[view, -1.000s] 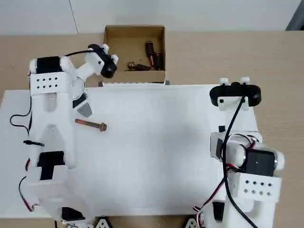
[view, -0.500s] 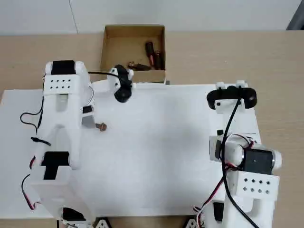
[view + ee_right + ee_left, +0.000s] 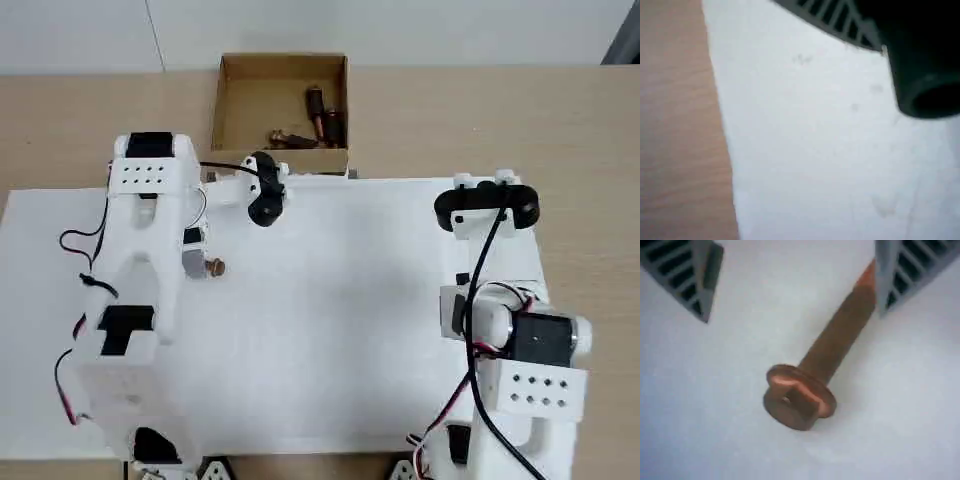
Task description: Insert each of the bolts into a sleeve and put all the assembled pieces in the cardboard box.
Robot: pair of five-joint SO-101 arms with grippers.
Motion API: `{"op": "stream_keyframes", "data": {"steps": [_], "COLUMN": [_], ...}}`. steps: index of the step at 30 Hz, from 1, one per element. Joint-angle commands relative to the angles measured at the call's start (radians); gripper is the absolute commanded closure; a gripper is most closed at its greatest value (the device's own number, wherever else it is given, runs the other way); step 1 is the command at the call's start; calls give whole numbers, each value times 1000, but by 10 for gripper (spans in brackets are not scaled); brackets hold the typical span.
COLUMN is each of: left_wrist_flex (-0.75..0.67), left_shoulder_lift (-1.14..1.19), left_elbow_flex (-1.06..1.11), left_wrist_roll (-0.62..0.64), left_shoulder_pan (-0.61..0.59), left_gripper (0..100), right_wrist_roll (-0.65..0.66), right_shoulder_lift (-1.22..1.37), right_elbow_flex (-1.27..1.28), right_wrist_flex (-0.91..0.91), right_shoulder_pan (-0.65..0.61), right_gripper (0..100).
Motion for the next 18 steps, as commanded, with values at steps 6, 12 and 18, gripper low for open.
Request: {"op": "stream_keyframes", "data": {"steps": [6, 12, 18], "left_wrist_flex": [-117, -129, -129], "left_shoulder_lift": [69, 129, 172], "left_elbow_flex": [-8, -8, -8], "left_wrist_roll": [-57, -57, -57], "left_shoulder_pan": [3, 3, 5], "left_gripper": [793, 794, 798], "right_wrist_roll": [9, 9, 9], "right_shoulder_lift": [-5, -5, -5], "right_elbow_flex": [-5, -3, -3], "right_wrist_flex": [-21, -22, -22], "right_shoulder_pan": [-5, -5, -5], "right_gripper": [995, 995, 995]}}
